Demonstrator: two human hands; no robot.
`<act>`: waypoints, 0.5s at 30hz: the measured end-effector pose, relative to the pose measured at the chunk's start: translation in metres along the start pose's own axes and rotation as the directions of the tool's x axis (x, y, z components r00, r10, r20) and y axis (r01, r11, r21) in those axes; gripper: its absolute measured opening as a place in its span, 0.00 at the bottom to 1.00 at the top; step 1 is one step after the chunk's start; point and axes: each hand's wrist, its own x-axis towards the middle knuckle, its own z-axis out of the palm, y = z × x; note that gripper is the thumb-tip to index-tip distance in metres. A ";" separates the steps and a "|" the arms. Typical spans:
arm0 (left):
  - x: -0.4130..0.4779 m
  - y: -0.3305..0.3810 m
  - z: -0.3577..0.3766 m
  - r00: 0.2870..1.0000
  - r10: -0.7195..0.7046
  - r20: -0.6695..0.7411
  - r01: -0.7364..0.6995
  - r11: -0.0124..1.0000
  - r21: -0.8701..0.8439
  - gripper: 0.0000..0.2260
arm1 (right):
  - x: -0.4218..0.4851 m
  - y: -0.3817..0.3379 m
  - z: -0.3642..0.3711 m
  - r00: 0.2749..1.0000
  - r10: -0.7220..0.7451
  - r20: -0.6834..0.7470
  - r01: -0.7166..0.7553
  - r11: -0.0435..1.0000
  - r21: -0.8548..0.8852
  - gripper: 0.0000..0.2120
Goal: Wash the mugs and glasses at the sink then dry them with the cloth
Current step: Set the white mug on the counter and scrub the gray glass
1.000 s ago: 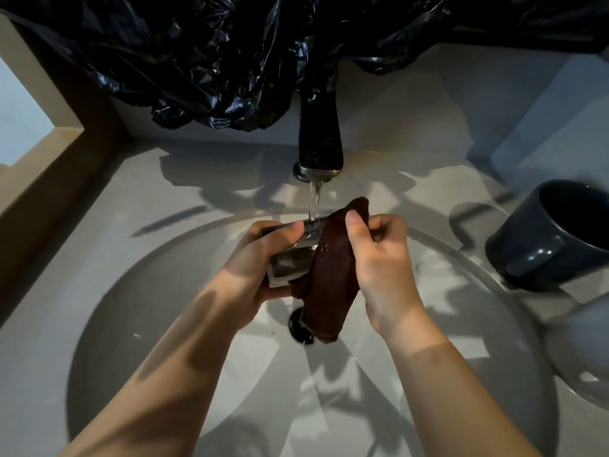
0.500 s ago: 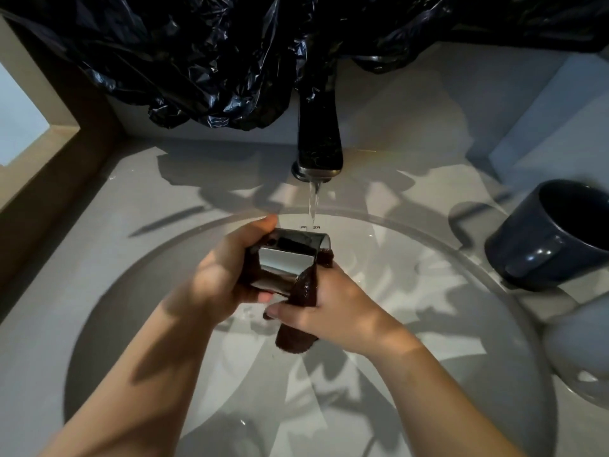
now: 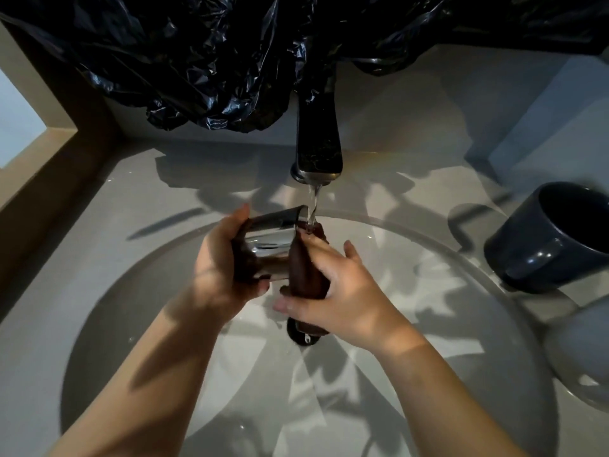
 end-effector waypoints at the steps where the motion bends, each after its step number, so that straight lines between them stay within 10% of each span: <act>1: 0.001 0.001 -0.003 1.000 -0.009 0.020 0.009 1.000 0.012 0.17 | 0.001 0.001 -0.002 0.998 -0.008 0.069 0.014 0.995 -0.096 0.23; 8: 0.002 -0.002 -0.004 0.999 0.031 0.023 -0.036 0.961 0.274 0.15 | 0.004 0.008 0.008 0.991 0.030 0.131 0.016 0.941 -0.337 0.26; 12: 0.005 -0.003 0.001 0.951 0.306 0.052 -0.300 0.864 0.405 0.14 | 0.004 0.005 0.015 0.970 0.112 0.214 -0.165 0.955 0.246 0.17; 15: 0.008 -0.005 0.001 0.857 0.501 0.123 -0.497 0.739 0.454 0.15 | 0.004 0.005 0.005 0.950 0.143 0.276 -0.307 0.565 0.766 0.16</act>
